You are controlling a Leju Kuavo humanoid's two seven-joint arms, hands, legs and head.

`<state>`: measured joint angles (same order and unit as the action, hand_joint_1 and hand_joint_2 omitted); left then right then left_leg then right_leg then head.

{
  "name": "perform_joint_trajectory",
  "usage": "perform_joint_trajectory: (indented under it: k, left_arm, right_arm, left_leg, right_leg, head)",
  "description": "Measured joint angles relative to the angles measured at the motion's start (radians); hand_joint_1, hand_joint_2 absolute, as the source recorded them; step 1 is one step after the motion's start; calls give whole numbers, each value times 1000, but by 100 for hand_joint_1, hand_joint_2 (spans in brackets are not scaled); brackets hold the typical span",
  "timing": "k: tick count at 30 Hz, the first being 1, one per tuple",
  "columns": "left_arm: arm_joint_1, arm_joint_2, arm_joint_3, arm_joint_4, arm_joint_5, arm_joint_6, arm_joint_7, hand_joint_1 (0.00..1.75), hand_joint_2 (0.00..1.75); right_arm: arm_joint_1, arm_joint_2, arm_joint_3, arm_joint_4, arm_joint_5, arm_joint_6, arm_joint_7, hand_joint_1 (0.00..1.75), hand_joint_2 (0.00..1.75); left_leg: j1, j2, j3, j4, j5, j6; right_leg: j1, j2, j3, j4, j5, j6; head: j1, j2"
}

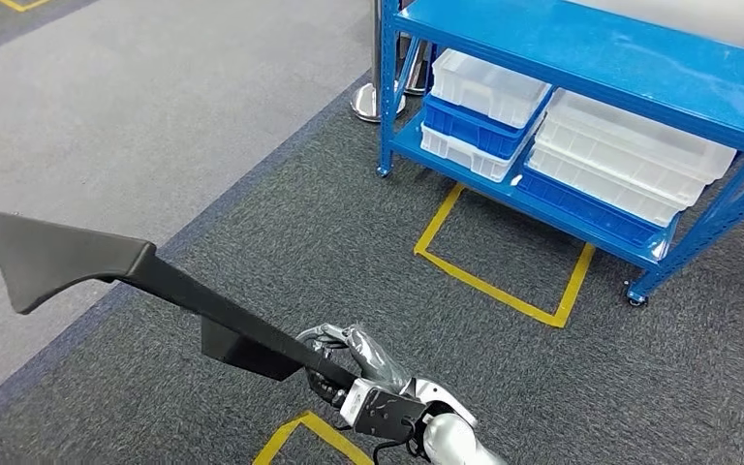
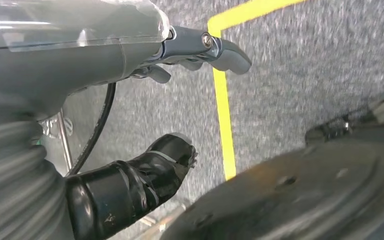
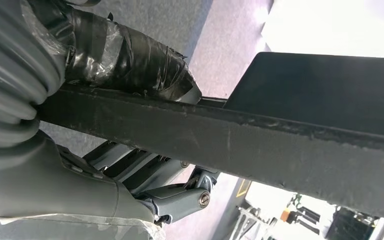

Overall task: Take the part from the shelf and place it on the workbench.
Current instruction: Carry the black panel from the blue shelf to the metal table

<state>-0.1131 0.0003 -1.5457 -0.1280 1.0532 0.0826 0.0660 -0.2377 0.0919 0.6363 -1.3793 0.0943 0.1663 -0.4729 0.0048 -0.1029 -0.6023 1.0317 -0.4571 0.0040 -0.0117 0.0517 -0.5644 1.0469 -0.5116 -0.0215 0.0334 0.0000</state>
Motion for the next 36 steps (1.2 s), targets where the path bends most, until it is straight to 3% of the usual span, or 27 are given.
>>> perform_joint_trajectory:
  k: [2, 4, 6, 7, 8, 10, 11, 13, 15, 17, 19, 20, 21, 22, 23, 24, 26, 28, 30, 31, 33, 34, 36]
  left_arm:
    - [1, 4, 0, 1, 0, 0, 0, 0, 175]
    - [0, 5, 0, 1, 0, -1, 0, 0, 175]
    - [1, 5, 0, 1, 0, -1, 0, 0, 175]
    - [1, 5, 0, 1, 0, -1, 0, 0, 175]
    - [2, 6, 0, 1, 0, -1, 0, 0, 175]
    - [2, 8, 0, 1, 1, -1, 0, 0, 175]
    - [0, 9, 0, 1, 1, -1, 0, 0, 175]
    - [0, 10, 0, 2, 3, -1, 1, 0, 175]
    - [2, 10, 0, 2, 8, -1, 4, 0, 175]
    - [3, 10, 0, 2, 15, -1, 8, 0, 175]
    - [1, 10, 0, 2, 21, -1, 13, 0, 175]
    - [-1, 10, 1, 2, 24, -1, 16, 0, 175]
    - [-1, 10, 1, 2, 27, 0, 17, 0, 175]
    - [-1, 10, 1, 2, 29, 0, 18, 0, 175]
    - [-1, 10, 1, 2, 31, 1, 19, 0, 175]
    - [-1, 9, 1, 2, 33, 1, 21, 0, 175]
    - [-4, 8, 2, 2, 37, 1, 25, 0, 175]
    - [-9, 8, 2, 2, 43, 1, 29, 0, 175]
    - [-10, 8, 2, 2, 49, 1, 33, 0, 175]
    - [-10, 9, 3, 2, 51, 1, 35, 0, 175]
    - [-13, 9, 3, 2, 54, 1, 37, 0, 175]
    - [-15, 9, 3, 2, 54, 2, 38, 0, 175]
    - [-18, 8, 3, 2, 55, 2, 41, 0, 175]
  right_arm:
    - [-1, 5, 0, 0, 0, 2, -1, 159, 175]
    - [-1, 8, 0, 1, 0, 3, -1, 159, 175]
    - [1, 8, 0, 4, 1, 3, -1, 159, 175]
    - [1, 8, 0, 5, 1, 3, -1, 159, 175]
    - [1, 9, 0, 6, 1, 3, -1, 159, 175]
    - [0, 10, 0, 5, 1, 3, -1, 159, 175]
    - [-1, 11, 0, 5, 1, 3, -1, 159, 175]
    - [-2, 13, -1, 6, 1, 3, -1, 159, 175]
    - [-2, 16, -1, 5, 1, 4, -2, 159, 175]
    - [-3, 19, -1, 5, 1, 5, -4, 159, 175]
    - [2, 19, -1, 5, 1, 6, -6, 159, 175]
    - [7, 19, -1, 6, 1, 6, -7, 159, 175]
    - [12, 18, -1, 8, 1, 7, -7, 159, 175]
    - [16, 18, -1, 9, 2, 7, -8, 159, 175]
    - [19, 18, -1, 10, 2, 8, -8, 159, 175]
    - [19, 18, -1, 11, 3, 8, -9, 159, 175]
    - [18, 18, -1, 11, 3, 10, -12, 159, 175]
    - [17, 18, 0, 11, 1, 13, -14, 159, 175]
    - [16, 20, 3, 11, -2, 17, -15, 159, 175]
    - [14, 21, 4, 11, -4, 19, -16, 159, 175]
    - [11, 25, 8, 11, -8, 22, -18, 159, 175]
    - [10, 26, 10, 11, -9, 22, -19, 159, 175]
    - [11, 26, 12, 12, -11, 22, -19, 159, 175]
  left_leg:
    - [-1, 40, -21, 45, -30, -13]
    - [2, 85, -74, 164, -95, -26]
    - [6, 95, -119, 267, -132, -34]
    - [7, 97, -117, 270, -124, -35]
    - [7, 100, -94, 230, -98, -34]
    - [3, 129, -15, 84, -37, -25]
    - [-1, 143, 16, 25, -19, -17]
    - [-10, 156, 34, -20, -15, -4]
    - [-8, 138, 32, -26, -8, 8]
    - [-1, 121, 36, -39, 2, 20]
    - [2, 104, 36, -44, 9, 28]
    - [2, 94, 34, -43, 10, 31]
    - [2, 83, 32, -41, 11, 32]
    - [2, 70, 30, -38, 10, 31]
    - [3, 57, 29, -34, 9, 30]
    - [4, 44, 28, -28, 7, 27]
    - [5, 20, 21, -12, 1, 18]
    - [8, 0, 8, -1, 0, 4]
    - [13, -16, 0, -3, 4, -10]
    - [13, -7, -4, 1, 1, -16]
    - [11, 40, -31, 58, -33, -26]
    - [10, 67, -57, 114, -64, -30]
    - [13, 90, -115, 236, -116, -37]
  right_leg:
    - [-3, -23, 2, -9, 6, -11]
    - [-1, -50, 1, -11, 8, -16]
    - [1, -78, -1, -11, 7, -16]
    - [2, -90, -1, -11, 7, -16]
    - [2, -101, -1, -11, 7, -16]
    - [3, -120, 2, -11, 5, -14]
    - [5, -128, 3, -11, 4, -11]
    - [8, -142, 3, -11, 4, -4]
    - [10, -152, 6, -13, 3, 7]
    - [8, -120, -4, 18, -23, 18]
    - [5, -73, -51, 124, -84, 24]
    - [4, -63, -83, 191, -114, 25]
    - [4, -59, -108, 241, -128, 26]
    - [2, -57, -118, 259, -123, 28]
    - [0, -55, -110, 239, -98, 29]
    - [-3, -48, -85, 185, -60, 30]
    - [-11, -8, -31, 66, -9, 28]
    - [-10, 19, -13, 19, -2, 22]
    - [-7, 3, -13, 14, 2, 10]
    - [-8, -7, -10, 9, 5, 3]
    - [-10, -31, -6, -1, 10, -10]
    - [-8, -44, -6, -3, 11, -13]
    - [-5, -72, -8, -2, 10, -16]
  head:
    - [-5, 0]
    - [-9, 0]
    - [-9, 0]
    - [-9, 0]
    - [-9, 0]
    - [-9, 0]
    - [-9, 0]
    - [-9, 0]
    - [-9, 0]
    - [-8, 0]
    - [-7, 0]
    - [-6, 0]
    - [-7, 0]
    - [-7, 0]
    - [-7, 0]
    - [-7, 0]
    - [-7, 0]
    - [-7, 0]
    - [-7, 0]
    - [-7, 0]
    - [-10, 0]
    - [-10, 0]
    - [-11, 0]
